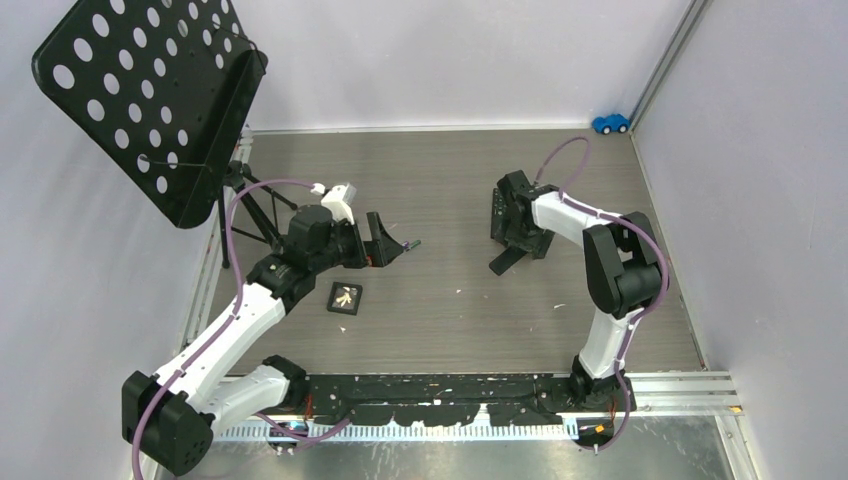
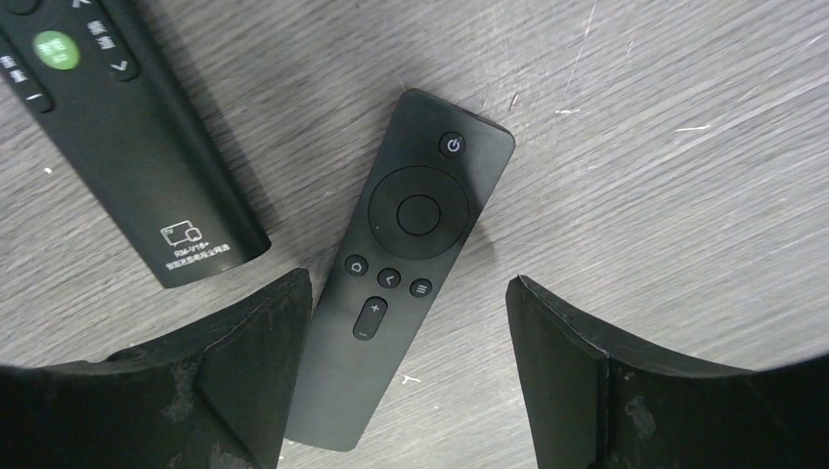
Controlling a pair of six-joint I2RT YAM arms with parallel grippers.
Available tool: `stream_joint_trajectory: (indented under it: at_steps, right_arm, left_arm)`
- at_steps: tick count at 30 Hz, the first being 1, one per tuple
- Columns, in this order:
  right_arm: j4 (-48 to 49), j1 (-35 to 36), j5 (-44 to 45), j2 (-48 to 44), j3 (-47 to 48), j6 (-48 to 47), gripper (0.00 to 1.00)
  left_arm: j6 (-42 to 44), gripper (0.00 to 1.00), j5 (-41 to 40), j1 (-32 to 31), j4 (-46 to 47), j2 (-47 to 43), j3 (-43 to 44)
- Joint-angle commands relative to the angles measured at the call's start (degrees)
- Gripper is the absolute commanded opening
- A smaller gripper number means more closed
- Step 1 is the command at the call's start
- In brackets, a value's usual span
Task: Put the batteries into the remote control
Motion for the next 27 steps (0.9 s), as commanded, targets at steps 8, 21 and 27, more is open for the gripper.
stream_joint_trajectory:
  at_steps: [8,21,27]
  right_arm:
    - [4.9,-1.9,-4.6,0.6,-0.7,4.2,0.61]
    - [12.1,-1.2,-17.8,-11.7,-9.6,4.4,0.17]
    - [30.5,0.8,-34.6,-26.7,-21.2,13.4,0.17]
  left_arm:
    - [-0.3,1.00,1.4,0.3,1.8,0.1,1.7]
    - [-9.9,0.97,12.2,-0.7,13.6,5.4,-1.6]
    - [-18.7,0.96,17.4,-2.1,21.8,9.8,-3.2]
